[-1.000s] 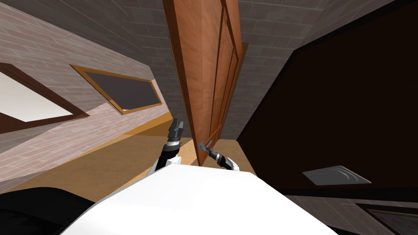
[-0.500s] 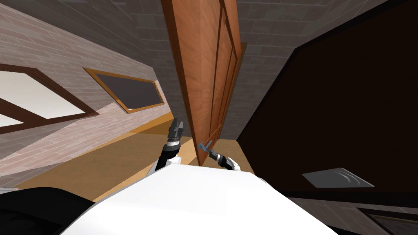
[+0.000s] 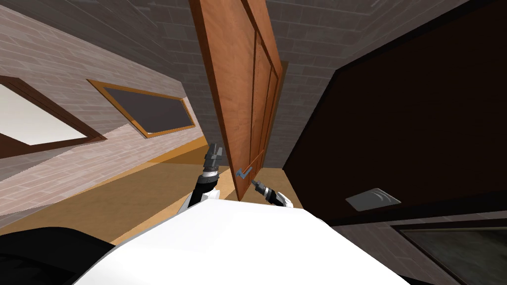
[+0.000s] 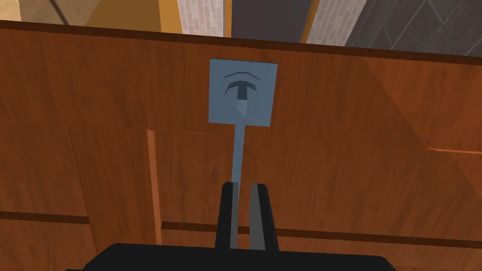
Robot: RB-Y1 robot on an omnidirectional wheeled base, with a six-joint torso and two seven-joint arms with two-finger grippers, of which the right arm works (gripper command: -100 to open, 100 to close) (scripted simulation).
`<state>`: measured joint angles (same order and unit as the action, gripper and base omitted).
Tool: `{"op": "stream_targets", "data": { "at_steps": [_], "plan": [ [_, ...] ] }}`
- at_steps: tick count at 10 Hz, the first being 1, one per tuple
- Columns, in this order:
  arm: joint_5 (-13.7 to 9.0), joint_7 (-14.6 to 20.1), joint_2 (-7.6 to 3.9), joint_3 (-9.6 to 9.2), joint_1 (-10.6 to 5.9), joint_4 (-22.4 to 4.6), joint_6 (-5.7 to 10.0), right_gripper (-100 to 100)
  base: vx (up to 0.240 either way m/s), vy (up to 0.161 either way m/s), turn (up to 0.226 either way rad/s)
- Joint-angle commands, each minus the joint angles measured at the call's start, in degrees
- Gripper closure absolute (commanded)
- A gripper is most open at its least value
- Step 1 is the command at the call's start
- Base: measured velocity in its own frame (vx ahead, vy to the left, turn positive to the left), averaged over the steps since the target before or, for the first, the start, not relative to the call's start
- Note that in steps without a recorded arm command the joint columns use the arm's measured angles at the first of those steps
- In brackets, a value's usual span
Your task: Push the door open
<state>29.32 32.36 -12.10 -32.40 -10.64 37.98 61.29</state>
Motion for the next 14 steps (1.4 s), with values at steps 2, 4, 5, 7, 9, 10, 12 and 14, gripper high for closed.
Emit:
{"op": "stream_targets", "data": {
  "at_steps": [2, 4, 5, 7, 9, 10, 12, 14],
  "plan": [
    [-0.4, 0.1, -0.50, 0.43, 0.49, 0.6, -0.21, -100, -0.071, -0.151, -0.040],
    [-0.8, -1.0, 0.69, 0.78, 0.55, 0.2, -1.07, -100, 0.111, 0.142, 0.074],
    [-0.9, -1.5, 1.27, 0.91, 0.54, 0.0, -1.44, -100, 0.123, 0.193, 0.070],
    [-1.2, -2.5, 2.31, 1.15, 0.53, -0.3, -2.09, -100, 0.114, 0.184, 0.062],
    [-1.1, -2.2, 1.99, 1.07, 0.60, -0.1, -1.82, 100, 0.025, 0.042, -0.003],
    [-1.1, -2.2, 1.99, 1.07, 0.60, -0.1, -1.82, 100, -0.022, -0.039, 0.004],
    [-1.1, -2.2, 1.99, 1.07, 0.60, -0.1, -1.82, 100, -0.017, -0.029, 0.001],
    [-1.1, -2.2, 1.99, 1.07, 0.60, -0.1, -1.82, 100, -0.003, -0.004, 0.000]
  ]
}}
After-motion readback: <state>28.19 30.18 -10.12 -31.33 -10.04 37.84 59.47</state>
